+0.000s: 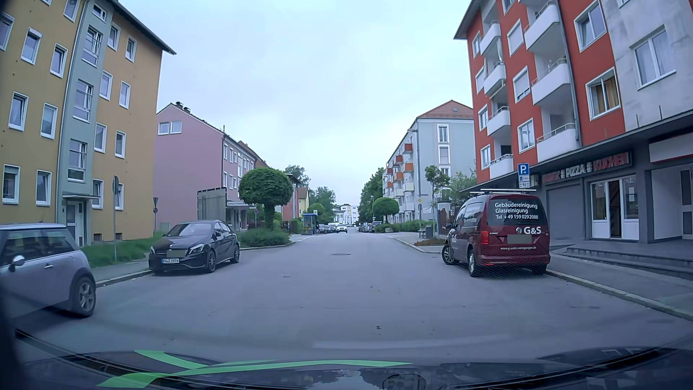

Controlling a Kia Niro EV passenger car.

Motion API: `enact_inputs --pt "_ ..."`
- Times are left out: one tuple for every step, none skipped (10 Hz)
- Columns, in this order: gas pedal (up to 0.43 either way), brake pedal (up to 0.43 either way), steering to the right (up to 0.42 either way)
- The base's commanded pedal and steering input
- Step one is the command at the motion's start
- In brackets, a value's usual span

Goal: Follow the waypoints while adhering to traffic rules and regulations

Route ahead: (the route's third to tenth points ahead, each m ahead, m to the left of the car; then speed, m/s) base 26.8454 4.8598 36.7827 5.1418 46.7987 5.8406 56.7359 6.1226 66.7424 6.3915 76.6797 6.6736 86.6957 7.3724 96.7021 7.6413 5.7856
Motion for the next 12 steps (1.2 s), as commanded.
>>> enact_inputs --pt "0.039 0.0 0.004" --pt "0.039 0.0 0.003" --pt "0.047 0.0 0.003" --pt "0.047 0.0 0.003" --pt "0.047 0.0 0.003" --pt "0.047 0.0 0.003" --pt "0.047 0.0 0.003" --pt "0.047 0.0 0.003" --pt "0.047 0.0 0.003" --pt "0.047 0.0 0.003" --pt "0.059 0.0 0.003" --pt "0.059 0.0 0.003"
